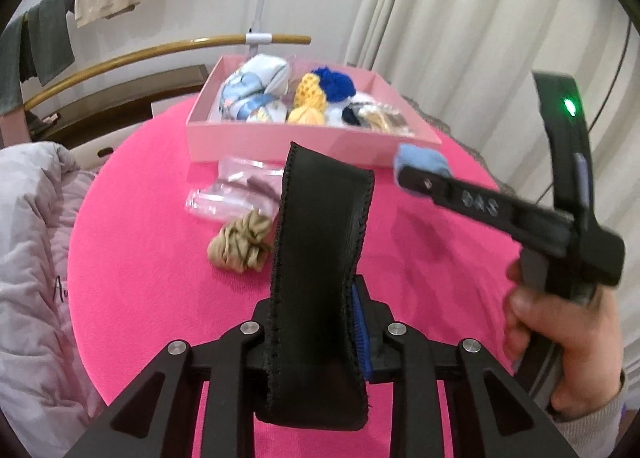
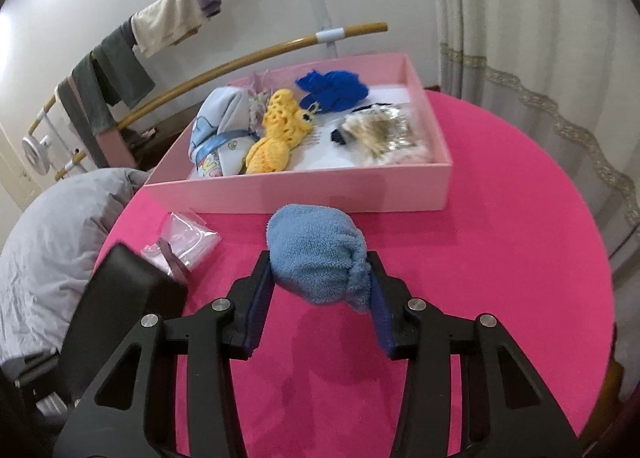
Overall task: Organize soft objects
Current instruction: 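Carry the black case into the box with the left tool while the right tool places the blue cloth, then open both tools and pull them back from the pink box, then grasp the beige scrunchie with the left tool while the right tool grasps the clear plastic bag, then carry the scrunchie into the pink box with the left tool while the right tool carries the bag there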
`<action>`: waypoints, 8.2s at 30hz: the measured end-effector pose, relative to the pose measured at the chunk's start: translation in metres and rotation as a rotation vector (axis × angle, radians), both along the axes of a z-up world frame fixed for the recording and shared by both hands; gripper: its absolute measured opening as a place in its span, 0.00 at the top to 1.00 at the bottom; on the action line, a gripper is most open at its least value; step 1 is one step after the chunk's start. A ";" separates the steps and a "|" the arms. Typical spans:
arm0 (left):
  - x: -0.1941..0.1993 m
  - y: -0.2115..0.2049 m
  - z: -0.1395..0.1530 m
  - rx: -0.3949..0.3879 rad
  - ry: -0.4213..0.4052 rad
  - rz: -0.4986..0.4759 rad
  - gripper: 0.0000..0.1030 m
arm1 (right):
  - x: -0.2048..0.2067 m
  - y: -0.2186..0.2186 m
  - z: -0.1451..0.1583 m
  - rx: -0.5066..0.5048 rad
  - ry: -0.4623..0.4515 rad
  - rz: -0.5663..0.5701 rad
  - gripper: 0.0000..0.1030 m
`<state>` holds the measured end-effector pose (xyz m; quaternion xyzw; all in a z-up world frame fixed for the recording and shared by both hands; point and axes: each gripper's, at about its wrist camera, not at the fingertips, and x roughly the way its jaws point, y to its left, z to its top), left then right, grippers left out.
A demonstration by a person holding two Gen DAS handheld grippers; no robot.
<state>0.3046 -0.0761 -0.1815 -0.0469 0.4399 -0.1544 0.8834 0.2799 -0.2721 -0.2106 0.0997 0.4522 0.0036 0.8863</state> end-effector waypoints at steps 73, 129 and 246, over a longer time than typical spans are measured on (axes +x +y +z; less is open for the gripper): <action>0.297 -0.064 0.054 -0.062 -0.085 0.037 0.77 | 0.171 -0.067 0.065 -0.021 -0.049 0.020 0.59; 0.074 0.005 0.059 0.182 -0.319 0.289 0.00 | -0.013 0.004 0.137 -0.044 -0.275 -0.034 0.00; 0.097 0.077 -0.073 0.206 0.026 0.339 0.77 | 0.059 0.127 -0.047 -0.098 0.042 0.561 0.41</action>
